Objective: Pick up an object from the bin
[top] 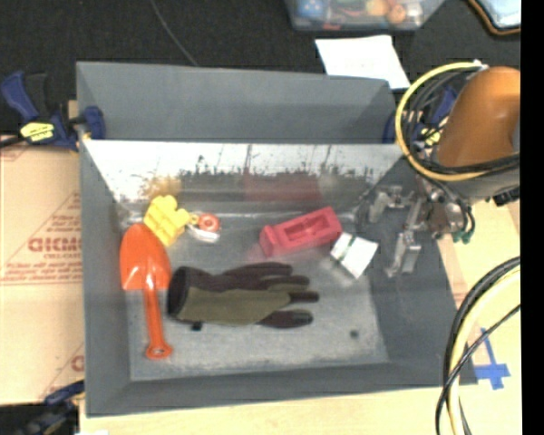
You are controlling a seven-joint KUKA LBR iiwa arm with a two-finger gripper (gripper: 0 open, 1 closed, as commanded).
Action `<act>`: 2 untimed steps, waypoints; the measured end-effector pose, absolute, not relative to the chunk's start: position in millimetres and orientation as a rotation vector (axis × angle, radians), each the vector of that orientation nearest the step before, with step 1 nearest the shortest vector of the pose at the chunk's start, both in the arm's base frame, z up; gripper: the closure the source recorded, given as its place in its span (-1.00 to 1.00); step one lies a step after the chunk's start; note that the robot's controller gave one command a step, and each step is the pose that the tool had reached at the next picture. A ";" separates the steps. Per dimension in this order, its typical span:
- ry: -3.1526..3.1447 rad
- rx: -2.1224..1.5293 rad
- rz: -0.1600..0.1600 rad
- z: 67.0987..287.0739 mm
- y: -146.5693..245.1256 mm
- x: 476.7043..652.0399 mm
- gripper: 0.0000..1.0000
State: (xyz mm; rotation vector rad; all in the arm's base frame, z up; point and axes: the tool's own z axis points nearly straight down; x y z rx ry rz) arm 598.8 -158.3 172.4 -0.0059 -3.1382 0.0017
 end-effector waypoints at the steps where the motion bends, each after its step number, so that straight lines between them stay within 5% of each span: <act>1: -3.146 0.001 0.005 177.0 -157.9 600.8 -1.00; 2: -3.166 0.011 -0.004 89.2 -75.1 638.9 -1.00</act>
Offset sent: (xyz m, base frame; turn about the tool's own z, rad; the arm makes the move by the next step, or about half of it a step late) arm 0.0376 0.0876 -0.1024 -0.0018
